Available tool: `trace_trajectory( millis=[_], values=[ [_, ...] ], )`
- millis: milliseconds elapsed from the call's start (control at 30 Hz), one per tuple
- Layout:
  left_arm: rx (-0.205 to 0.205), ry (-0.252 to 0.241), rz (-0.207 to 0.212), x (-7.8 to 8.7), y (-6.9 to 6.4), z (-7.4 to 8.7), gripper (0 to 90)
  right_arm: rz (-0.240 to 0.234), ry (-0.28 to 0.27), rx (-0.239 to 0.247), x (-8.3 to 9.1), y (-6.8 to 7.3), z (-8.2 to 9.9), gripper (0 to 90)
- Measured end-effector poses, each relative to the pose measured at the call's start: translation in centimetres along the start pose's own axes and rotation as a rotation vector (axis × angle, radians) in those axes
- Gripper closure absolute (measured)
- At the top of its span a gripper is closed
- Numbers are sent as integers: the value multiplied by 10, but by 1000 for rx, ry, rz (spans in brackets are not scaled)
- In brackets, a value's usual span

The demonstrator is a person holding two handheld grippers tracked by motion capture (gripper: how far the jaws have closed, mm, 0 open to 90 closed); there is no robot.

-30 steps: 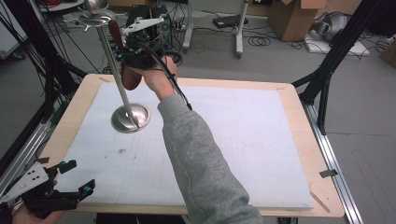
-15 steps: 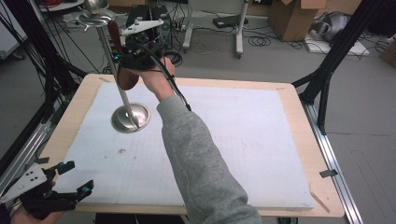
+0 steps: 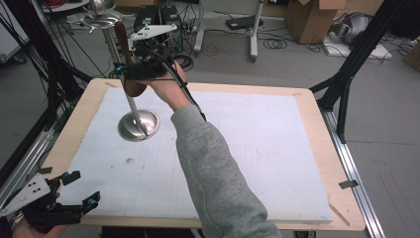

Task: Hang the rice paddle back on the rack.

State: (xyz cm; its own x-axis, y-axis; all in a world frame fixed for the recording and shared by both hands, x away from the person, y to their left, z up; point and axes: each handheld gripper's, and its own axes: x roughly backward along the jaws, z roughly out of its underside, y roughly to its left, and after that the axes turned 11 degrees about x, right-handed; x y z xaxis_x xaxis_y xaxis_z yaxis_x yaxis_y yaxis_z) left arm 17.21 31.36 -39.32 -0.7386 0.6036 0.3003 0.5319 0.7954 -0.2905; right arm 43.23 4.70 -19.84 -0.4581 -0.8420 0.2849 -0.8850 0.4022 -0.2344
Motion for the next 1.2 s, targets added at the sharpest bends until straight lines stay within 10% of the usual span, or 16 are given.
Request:
trace_trajectory(
  millis=[233,1200],
  values=[
    [-13,0,-4,-5,-2,-1,29,33,49,-19,5,-1,3,0],
    [-11,-16,59,-33,-1,-17,29,-3,65,-12,61,-11,45,0]
  ],
)
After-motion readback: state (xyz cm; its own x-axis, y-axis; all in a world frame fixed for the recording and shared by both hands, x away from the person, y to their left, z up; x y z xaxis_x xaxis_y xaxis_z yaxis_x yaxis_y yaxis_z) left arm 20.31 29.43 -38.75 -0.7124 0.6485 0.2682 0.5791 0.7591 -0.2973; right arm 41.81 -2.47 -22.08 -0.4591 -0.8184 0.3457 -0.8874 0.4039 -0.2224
